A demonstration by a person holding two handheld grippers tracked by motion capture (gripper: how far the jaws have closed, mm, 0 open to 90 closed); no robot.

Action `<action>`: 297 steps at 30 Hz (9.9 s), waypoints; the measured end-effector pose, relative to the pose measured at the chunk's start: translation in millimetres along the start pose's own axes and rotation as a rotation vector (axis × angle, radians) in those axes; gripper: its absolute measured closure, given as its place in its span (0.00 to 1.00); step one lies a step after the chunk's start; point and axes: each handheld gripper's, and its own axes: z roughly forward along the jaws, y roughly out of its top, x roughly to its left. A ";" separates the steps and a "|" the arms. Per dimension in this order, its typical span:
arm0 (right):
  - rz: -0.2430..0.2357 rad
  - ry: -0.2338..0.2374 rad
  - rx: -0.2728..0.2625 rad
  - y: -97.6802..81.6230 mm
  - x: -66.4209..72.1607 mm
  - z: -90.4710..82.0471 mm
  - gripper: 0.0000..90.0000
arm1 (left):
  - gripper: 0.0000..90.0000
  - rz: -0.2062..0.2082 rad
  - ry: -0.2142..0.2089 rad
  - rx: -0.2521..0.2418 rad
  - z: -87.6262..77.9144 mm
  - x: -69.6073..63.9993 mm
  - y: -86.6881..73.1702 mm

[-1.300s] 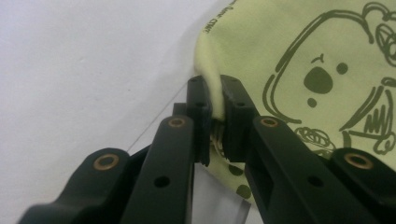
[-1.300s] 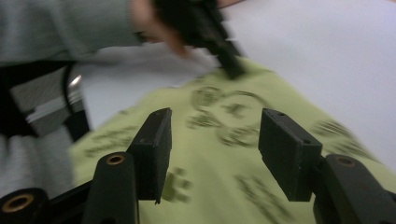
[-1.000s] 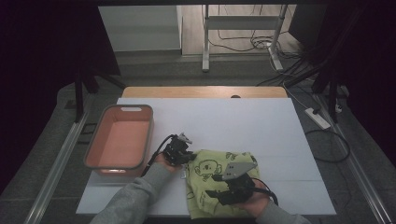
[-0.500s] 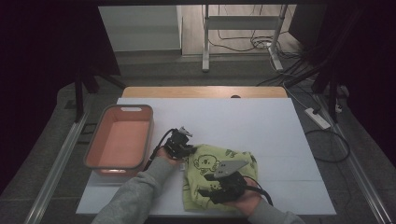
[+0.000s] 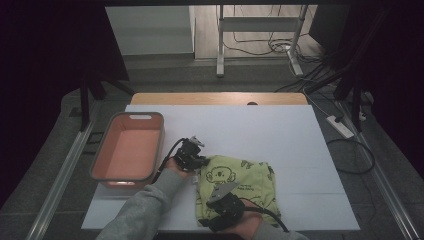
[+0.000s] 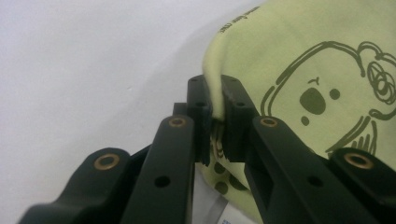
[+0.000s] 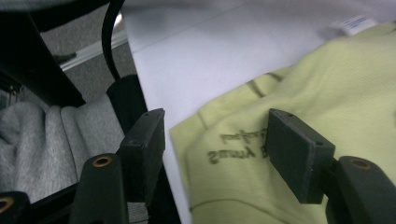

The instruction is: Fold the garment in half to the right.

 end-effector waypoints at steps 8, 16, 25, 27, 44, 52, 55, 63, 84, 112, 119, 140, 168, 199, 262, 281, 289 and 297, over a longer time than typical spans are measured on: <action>-0.052 -0.084 0.054 -2.6 14.3 12.5 0.41 | 0.93 0.003 -0.002 0.002 -0.4 0.0 -1.3; -0.119 -0.172 0.064 -3.6 21.6 16.5 0.48 | 0.92 -0.004 -0.006 0.001 0.2 0.5 -1.6; -0.155 -0.214 0.069 -4.2 18.6 13.0 0.73 | 0.92 -0.004 -0.009 0.002 0.2 0.7 -2.1; -0.155 -0.213 0.065 -4.2 17.5 11.9 0.78 | 0.92 -0.005 -0.010 0.001 -0.2 0.8 -2.4; -0.081 -0.175 -0.095 -3.4 12.1 -18.8 0.86 | 0.93 -0.025 -0.050 -0.064 -20.3 1.4 2.9; -0.099 -0.192 -0.156 2.7 17.9 -22.4 0.87 | 0.93 -0.032 -0.039 -0.068 -36.2 5.1 11.1; -0.104 -0.195 -0.178 5.5 19.7 -23.1 0.87 | 0.93 -0.035 -0.035 -0.066 -40.5 7.3 12.7; -0.106 -0.194 -0.265 18.8 25.2 -26.2 0.87 | 0.93 -0.039 -0.011 -0.059 -61.2 13.1 20.5; -0.105 -0.169 -0.265 16.9 24.4 -22.3 0.87 | 0.93 -0.072 -0.025 -0.055 -68.2 19.5 9.1; -0.056 -0.154 -0.362 21.2 19.9 -35.9 0.87 | 0.93 -0.078 -0.009 -0.086 -81.4 18.2 18.3; 0.001 -0.171 -0.397 9.1 15.4 -49.3 0.87 | 0.93 -0.043 0.001 -0.059 -72.8 4.4 40.4; 0.188 -0.227 -0.451 -31.4 0.2 -83.3 0.88 | 0.93 0.003 -0.035 -0.047 -31.8 -24.1 79.8; 0.468 -0.232 -0.269 -95.6 -32.2 -98.9 0.93 | 0.92 0.031 -0.071 -0.040 51.2 -54.0 96.3; 0.347 -0.314 -0.369 -74.9 -26.4 -128.3 0.57 | 0.61 -0.018 -0.098 -0.242 -23.5 -32.3 66.9; 0.356 -0.221 -0.108 -83.7 -65.5 -85.4 1.00 | 0.99 0.087 -0.137 -0.027 60.7 -58.9 70.0; 0.274 -0.231 -0.237 -61.3 -60.4 -102.5 1.00 | 0.99 0.067 -0.155 -0.161 -1.3 -45.1 63.5; 0.277 -0.294 -0.273 -31.9 -86.2 -108.2 1.00 | 0.99 0.048 -0.141 -0.171 -9.1 -38.0 58.0; 0.294 -0.365 -0.218 -23.9 -112.1 -92.5 1.00 | 0.99 0.037 -0.134 -0.170 -11.4 -34.1 55.9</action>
